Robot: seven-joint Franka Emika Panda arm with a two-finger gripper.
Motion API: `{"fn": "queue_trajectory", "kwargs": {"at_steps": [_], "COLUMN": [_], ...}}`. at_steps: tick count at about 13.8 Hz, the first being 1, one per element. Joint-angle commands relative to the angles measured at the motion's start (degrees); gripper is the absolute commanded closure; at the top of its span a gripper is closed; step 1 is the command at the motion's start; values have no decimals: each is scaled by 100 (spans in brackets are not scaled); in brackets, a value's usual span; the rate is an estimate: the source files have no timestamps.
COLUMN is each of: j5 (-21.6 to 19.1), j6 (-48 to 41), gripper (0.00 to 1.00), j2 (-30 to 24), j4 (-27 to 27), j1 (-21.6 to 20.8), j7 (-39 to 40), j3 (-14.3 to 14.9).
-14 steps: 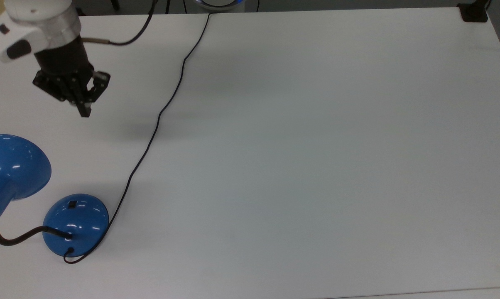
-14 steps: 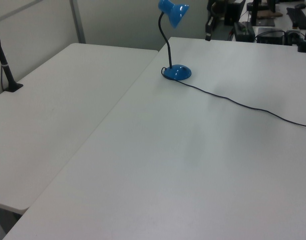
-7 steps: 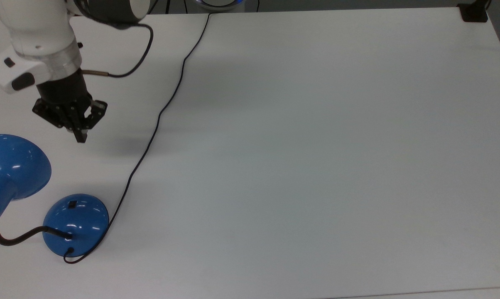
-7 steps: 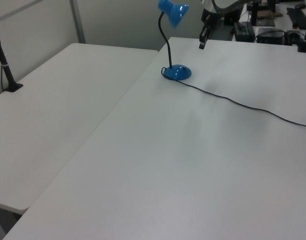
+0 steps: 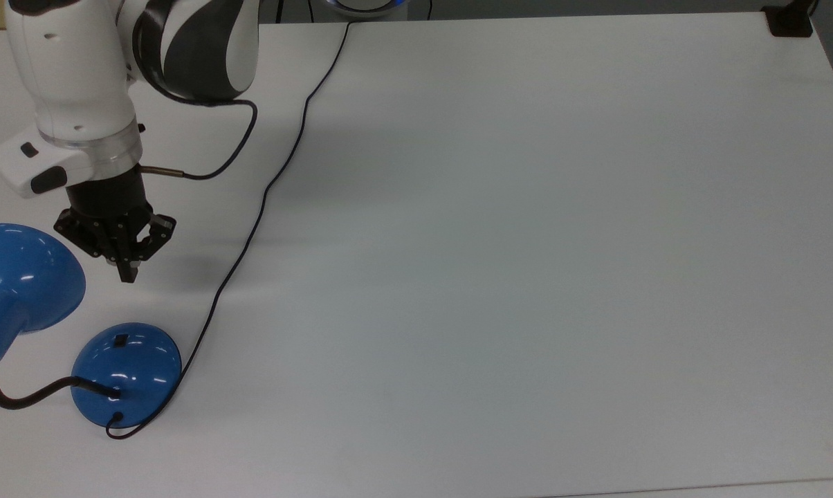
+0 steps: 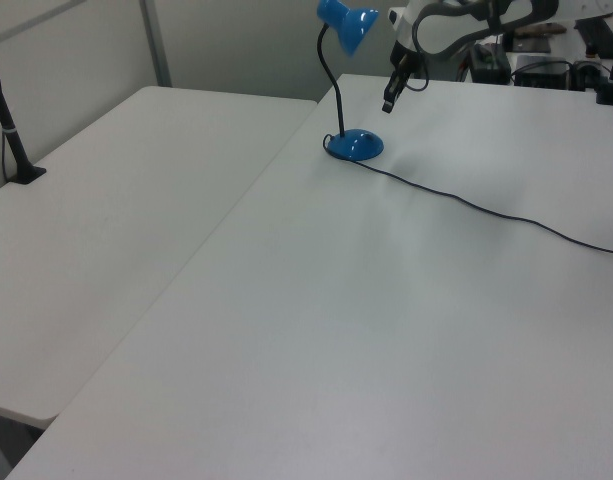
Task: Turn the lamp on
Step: 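Move the gripper over the blue lamp base toward its switch, then lower the gripper fingertips and press the switch on the lamp base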
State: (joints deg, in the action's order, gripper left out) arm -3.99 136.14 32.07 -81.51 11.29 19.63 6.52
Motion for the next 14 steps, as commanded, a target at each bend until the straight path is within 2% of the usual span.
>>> {"fn": "queue_trajectory", "kwargs": {"at_steps": [1,7,14], "j5": [-85,-190,-199], "j6": [535,1581,1952], "gripper": [99,99,99], "j2": [273,642,827], "j4": [13,30,30], "j1": [22,137,181], "j7": [120,111,112], "j3": [43,8,-1]}}
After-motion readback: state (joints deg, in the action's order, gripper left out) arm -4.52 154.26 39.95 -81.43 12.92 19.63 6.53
